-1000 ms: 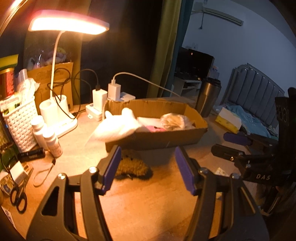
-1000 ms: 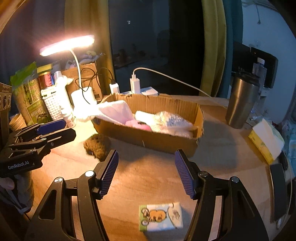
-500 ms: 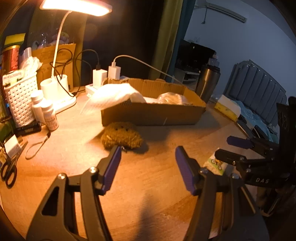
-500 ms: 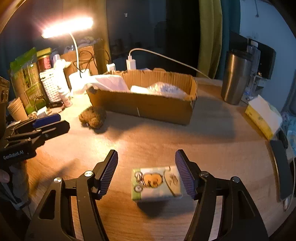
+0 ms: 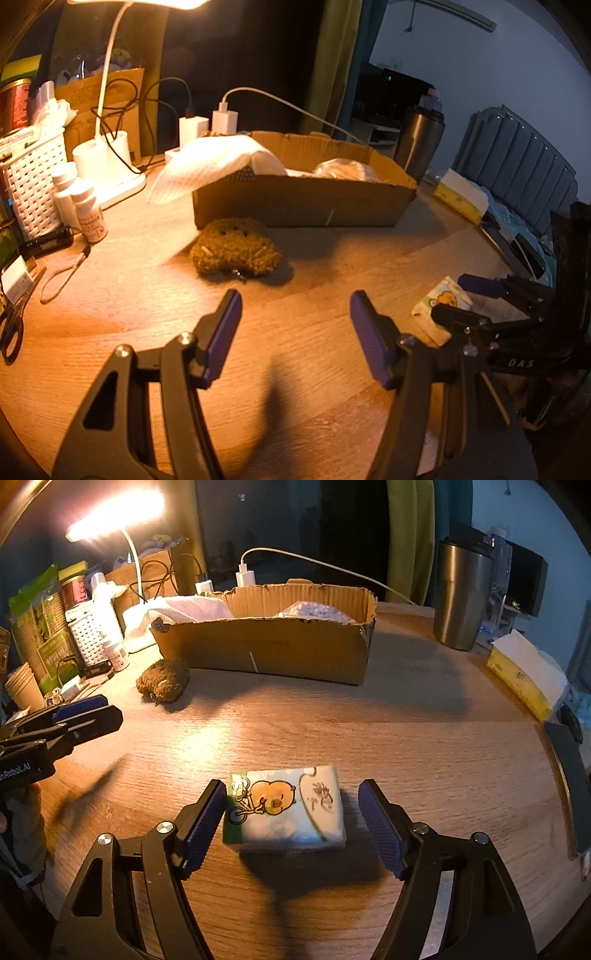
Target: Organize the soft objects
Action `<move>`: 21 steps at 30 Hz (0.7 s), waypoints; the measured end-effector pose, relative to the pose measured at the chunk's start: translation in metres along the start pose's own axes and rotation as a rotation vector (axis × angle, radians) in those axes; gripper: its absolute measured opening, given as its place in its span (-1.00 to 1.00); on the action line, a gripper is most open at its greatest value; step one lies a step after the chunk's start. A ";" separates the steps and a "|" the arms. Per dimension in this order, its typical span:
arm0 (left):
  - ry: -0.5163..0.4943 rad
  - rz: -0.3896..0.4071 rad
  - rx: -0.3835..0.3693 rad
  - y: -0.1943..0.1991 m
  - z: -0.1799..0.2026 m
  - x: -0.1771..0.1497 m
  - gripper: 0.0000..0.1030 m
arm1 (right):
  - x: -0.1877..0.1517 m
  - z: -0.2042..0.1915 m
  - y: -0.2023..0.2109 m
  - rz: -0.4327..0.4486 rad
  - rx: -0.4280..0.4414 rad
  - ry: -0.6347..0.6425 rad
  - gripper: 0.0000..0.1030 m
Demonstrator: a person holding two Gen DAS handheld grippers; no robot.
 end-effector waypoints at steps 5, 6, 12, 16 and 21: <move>0.014 -0.032 0.027 -0.011 -0.002 0.004 0.21 | 0.003 0.000 -0.004 -0.008 0.031 0.013 0.51; 0.024 -0.039 0.032 -0.013 -0.004 0.005 0.21 | 0.003 -0.001 -0.005 -0.010 0.035 0.017 0.51; 0.067 -0.059 0.075 -0.023 -0.012 0.016 0.21 | 0.004 -0.008 -0.013 -0.055 0.061 0.064 0.50; 0.069 -0.070 0.114 -0.030 -0.014 0.025 0.21 | 0.005 -0.006 -0.016 -0.058 0.080 0.063 0.39; 0.065 -0.072 0.161 -0.037 -0.018 0.040 0.21 | 0.009 0.002 -0.017 -0.050 0.097 0.045 0.38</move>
Point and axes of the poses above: each gripper's, at about its wrist camera, not at the fingertips, and y roughly against the way its jaws point, z to its right, x to its top, the point moved 2 cm from there along -y, roughly the way its jaws point, and after that the axes turned 12 degrees about -z, right-handed, at the moved point
